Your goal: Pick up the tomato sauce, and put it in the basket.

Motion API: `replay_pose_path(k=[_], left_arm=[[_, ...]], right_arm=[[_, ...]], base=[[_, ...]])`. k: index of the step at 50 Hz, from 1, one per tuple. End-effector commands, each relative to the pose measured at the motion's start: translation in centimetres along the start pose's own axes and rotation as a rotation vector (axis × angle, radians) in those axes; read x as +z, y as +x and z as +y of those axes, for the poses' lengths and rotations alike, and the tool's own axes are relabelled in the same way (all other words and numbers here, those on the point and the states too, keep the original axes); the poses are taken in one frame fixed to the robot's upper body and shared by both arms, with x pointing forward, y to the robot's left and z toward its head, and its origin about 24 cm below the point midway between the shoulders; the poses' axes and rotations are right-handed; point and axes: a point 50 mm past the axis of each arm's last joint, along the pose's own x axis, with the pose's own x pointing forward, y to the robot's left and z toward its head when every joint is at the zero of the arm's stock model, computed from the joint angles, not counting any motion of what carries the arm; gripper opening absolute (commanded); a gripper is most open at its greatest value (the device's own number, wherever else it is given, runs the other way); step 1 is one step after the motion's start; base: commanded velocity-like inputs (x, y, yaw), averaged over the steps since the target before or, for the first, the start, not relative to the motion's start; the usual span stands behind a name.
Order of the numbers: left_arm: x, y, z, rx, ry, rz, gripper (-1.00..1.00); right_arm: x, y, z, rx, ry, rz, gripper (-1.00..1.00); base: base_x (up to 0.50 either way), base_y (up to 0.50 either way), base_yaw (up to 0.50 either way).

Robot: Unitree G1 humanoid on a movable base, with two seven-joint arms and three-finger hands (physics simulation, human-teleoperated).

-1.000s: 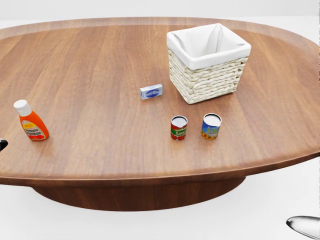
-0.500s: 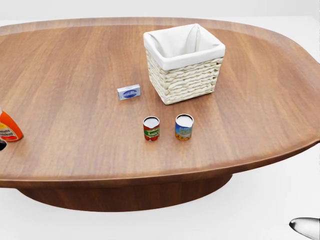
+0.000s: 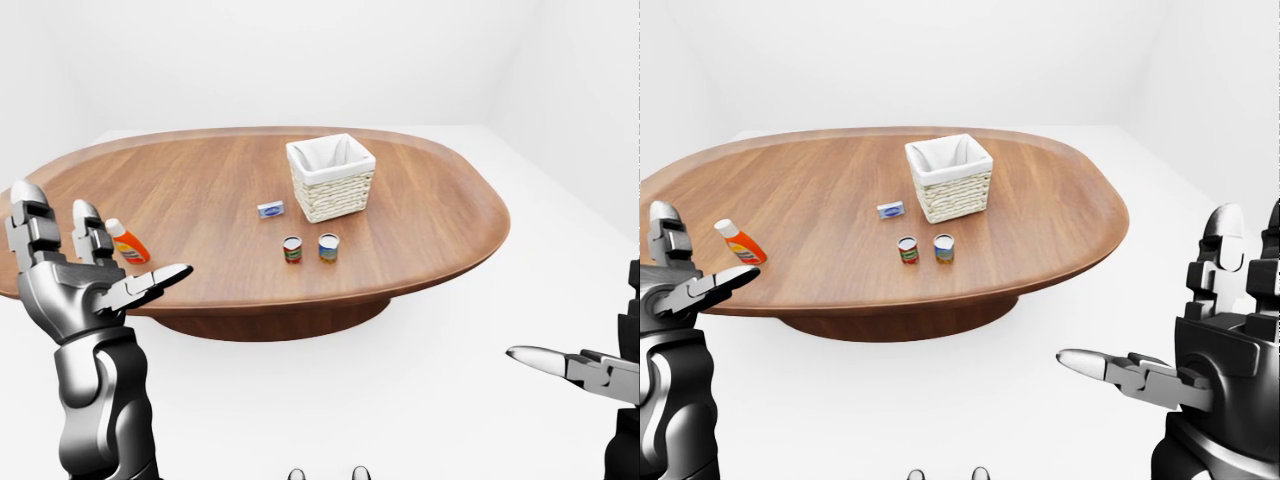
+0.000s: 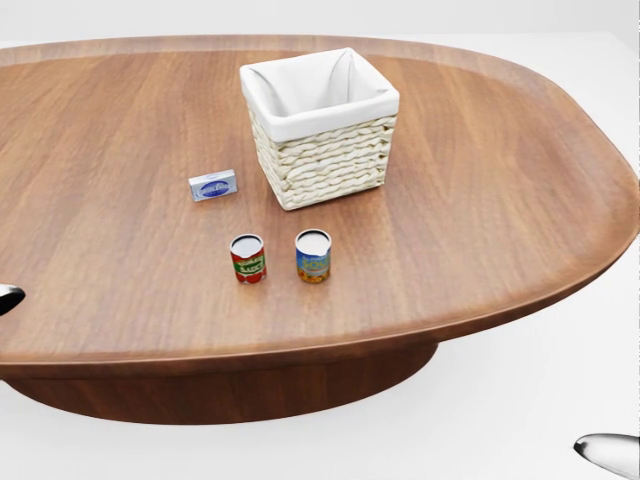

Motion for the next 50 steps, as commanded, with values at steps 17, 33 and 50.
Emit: replay_pose_path(k=[17,33,50], left_arm=[[-0.27,-0.1,-0.06,-0.004,0.005,0.01,1.0],[-0.37,0.01,-0.04,-0.003,0.006,0.013,1.0],[-0.4,0.0,-0.07,-0.004,0.007,0.015,1.0]], right_arm=[[-0.43,-0.04,0.02,0.002,0.006,0.02,1.0],[-0.63,0.06,0.34,0.009,0.0,0.027,1.0],[-0.5,0.18,0.56,0.025,-0.01,0.019,1.0]], base=[[0.0,-0.29,0.0],[0.0,-0.25,0.0],[0.2,0.0,0.0]])
